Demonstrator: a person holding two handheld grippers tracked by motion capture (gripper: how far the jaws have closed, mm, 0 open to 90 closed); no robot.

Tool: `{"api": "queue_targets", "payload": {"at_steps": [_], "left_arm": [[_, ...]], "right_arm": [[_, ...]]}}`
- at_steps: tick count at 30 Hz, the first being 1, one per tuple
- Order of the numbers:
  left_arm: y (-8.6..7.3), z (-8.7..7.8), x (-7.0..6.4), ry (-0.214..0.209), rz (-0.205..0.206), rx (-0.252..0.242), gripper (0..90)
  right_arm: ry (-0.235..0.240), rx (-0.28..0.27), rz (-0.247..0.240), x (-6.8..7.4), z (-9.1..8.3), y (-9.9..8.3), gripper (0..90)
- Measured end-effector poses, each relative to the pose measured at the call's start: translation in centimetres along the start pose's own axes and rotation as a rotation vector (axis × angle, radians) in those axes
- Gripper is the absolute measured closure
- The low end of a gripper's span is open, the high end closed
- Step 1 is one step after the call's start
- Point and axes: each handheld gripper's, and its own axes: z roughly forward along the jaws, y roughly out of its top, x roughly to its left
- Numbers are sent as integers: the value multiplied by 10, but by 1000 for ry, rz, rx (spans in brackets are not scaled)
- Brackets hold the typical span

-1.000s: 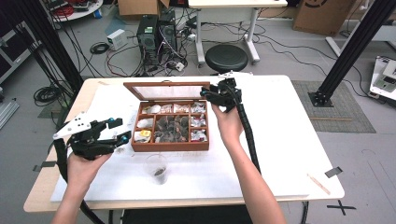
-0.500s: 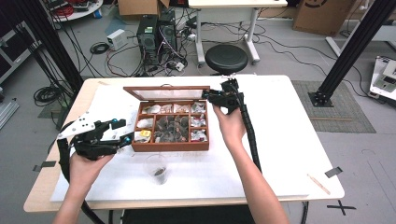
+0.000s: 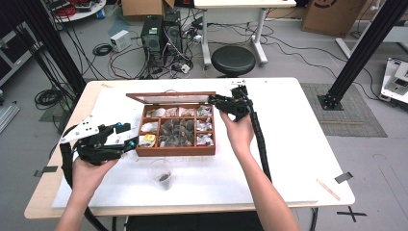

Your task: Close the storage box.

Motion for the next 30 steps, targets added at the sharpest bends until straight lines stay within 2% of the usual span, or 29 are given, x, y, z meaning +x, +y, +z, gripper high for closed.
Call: {"api": "queue_targets", "payload": {"at_steps": [3, 7, 18, 22, 30], "left_arm": [[0, 0, 0, 1, 2, 3, 385], [0, 1, 0, 1, 1, 1, 385], [0, 4, -1, -1, 3, 9, 385], [0, 6, -1, 2, 0, 13, 385], [0, 7, 0, 6, -7, 11, 384]], "right_arm": [[21, -3, 32, -3, 0, -1, 644], [32, -1, 44, -5, 0, -4, 643], [56, -11, 35, -1, -3, -14, 635], [80, -11, 53, -3, -4, -18, 632], [91, -2, 49, -2, -6, -24, 629]]}}
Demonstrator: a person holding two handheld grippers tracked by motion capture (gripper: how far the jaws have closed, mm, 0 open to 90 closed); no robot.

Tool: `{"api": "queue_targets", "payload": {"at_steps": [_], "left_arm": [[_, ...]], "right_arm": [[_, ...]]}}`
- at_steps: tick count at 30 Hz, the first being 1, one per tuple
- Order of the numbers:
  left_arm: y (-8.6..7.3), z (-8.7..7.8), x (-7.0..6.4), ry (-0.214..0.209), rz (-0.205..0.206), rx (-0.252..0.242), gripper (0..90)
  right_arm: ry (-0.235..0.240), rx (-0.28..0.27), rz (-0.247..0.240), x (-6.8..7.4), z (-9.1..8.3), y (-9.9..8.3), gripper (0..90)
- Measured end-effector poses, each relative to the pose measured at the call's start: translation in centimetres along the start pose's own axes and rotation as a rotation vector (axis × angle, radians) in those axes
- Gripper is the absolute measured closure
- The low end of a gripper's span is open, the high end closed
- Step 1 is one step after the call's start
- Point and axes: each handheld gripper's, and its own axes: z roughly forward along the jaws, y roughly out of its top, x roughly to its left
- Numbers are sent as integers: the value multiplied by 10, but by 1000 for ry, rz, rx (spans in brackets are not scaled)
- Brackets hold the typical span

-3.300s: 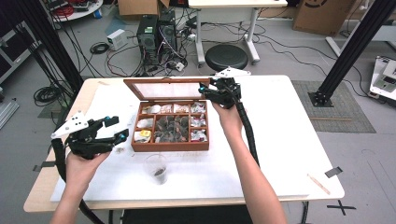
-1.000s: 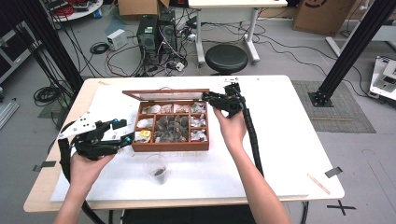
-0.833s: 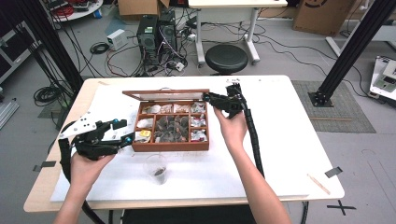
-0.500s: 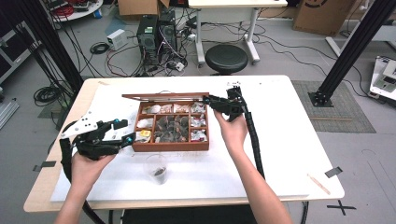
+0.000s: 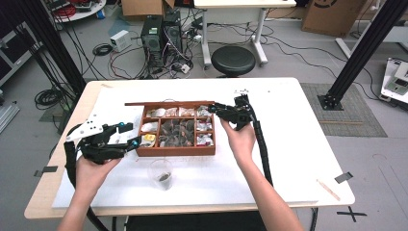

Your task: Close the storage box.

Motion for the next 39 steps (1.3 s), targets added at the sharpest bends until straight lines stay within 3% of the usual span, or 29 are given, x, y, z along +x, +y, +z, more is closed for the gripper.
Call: {"api": "queue_targets", "payload": {"at_steps": [13, 17, 22, 27, 39], "left_arm": [[0, 0, 0, 3, 0, -2, 378], [0, 0, 0, 1, -1, 0, 378], [1, 2, -1, -2, 4, 4, 378], [2, 2, -2, -3, 6, 2, 378], [2, 5, -3, -8, 8, 7, 379]], "right_arm": [[40, 10, 44, -3, -1, -6, 614], [83, -17, 62, -4, -5, -8, 621], [67, -12, 33, -1, -7, -9, 625], [86, -11, 58, -1, -8, -12, 617], [56, -14, -35, 8, -15, -21, 624]]}}
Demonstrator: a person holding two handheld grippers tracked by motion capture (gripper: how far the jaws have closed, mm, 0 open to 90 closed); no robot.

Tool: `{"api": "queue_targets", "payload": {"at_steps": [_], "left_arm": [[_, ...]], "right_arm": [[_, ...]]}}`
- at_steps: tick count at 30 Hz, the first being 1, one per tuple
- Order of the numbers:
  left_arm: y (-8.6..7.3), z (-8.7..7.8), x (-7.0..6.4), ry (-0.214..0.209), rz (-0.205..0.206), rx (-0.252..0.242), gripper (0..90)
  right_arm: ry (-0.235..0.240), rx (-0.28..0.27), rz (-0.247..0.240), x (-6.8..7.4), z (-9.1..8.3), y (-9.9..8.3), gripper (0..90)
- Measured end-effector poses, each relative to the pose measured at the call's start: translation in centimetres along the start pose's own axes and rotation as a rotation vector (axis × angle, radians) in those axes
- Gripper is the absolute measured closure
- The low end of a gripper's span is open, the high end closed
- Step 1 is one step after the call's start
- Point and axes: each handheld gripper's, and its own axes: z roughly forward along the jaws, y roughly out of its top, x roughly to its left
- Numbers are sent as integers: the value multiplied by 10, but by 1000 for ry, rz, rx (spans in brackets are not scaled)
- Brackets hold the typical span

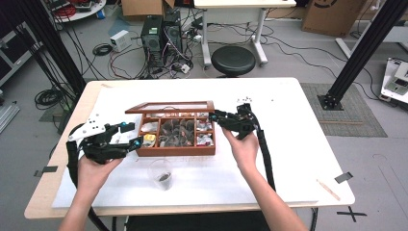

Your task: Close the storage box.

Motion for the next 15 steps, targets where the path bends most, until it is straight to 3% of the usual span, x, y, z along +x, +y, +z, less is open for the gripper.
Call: {"api": "queue_targets", "payload": {"at_steps": [5, 9, 12, 15], "left_arm": [[0, 1, -1, -2, 1, 2, 379], [0, 1, -1, -3, 3, 2, 379], [0, 1, -1, -3, 0, 4, 380], [0, 1, -1, -3, 2, 3, 380]], "right_arm": [[-32, -13, -20, 4, 0, -7, 629], [-11, 3, 0, 3, 1, -13, 656], [-5, 22, -30, 8, 5, -20, 668], [-31, 28, -71, 12, 6, -26, 667]]}}
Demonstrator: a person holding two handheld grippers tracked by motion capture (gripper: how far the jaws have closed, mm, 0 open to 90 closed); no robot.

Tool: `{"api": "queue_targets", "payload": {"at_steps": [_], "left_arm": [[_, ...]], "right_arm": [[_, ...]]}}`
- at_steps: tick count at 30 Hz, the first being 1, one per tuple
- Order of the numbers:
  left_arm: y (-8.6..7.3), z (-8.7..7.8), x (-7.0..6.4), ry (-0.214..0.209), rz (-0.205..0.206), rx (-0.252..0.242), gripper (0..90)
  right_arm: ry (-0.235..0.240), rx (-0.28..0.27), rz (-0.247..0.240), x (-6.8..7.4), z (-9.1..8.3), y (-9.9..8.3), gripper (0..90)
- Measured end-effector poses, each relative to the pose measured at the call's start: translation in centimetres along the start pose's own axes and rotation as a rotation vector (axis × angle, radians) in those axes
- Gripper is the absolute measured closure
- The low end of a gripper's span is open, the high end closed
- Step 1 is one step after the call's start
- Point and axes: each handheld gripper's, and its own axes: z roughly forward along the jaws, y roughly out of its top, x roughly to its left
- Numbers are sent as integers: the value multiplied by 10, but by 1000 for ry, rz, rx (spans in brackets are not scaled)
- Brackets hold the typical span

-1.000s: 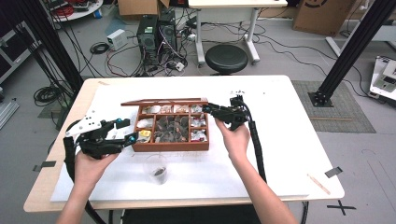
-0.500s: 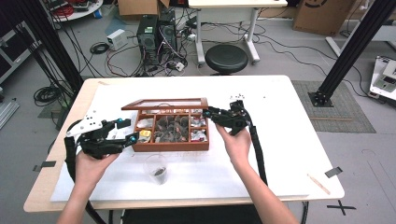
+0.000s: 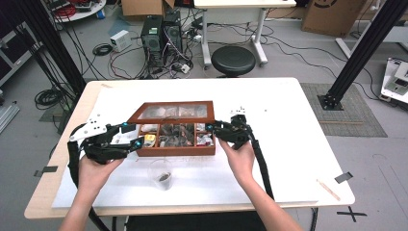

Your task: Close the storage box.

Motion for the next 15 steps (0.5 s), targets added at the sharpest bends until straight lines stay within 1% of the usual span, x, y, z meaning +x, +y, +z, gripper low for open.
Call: {"api": "queue_targets", "payload": {"at_steps": [5, 7, 9, 15], "left_arm": [[-1, 0, 1, 0, -1, 1, 379], [-1, 0, 0, 0, -2, 1, 380], [-1, 0, 0, -1, 0, 1, 379], [-1, 0, 0, -1, 1, -2, 380]], "right_arm": [[-29, 12, -37, 3, 1, -7, 655], [-37, 19, -46, 4, 1, -10, 642], [-41, 17, -48, 5, 2, -12, 642], [-68, 20, -74, 6, 3, -22, 643]]}}
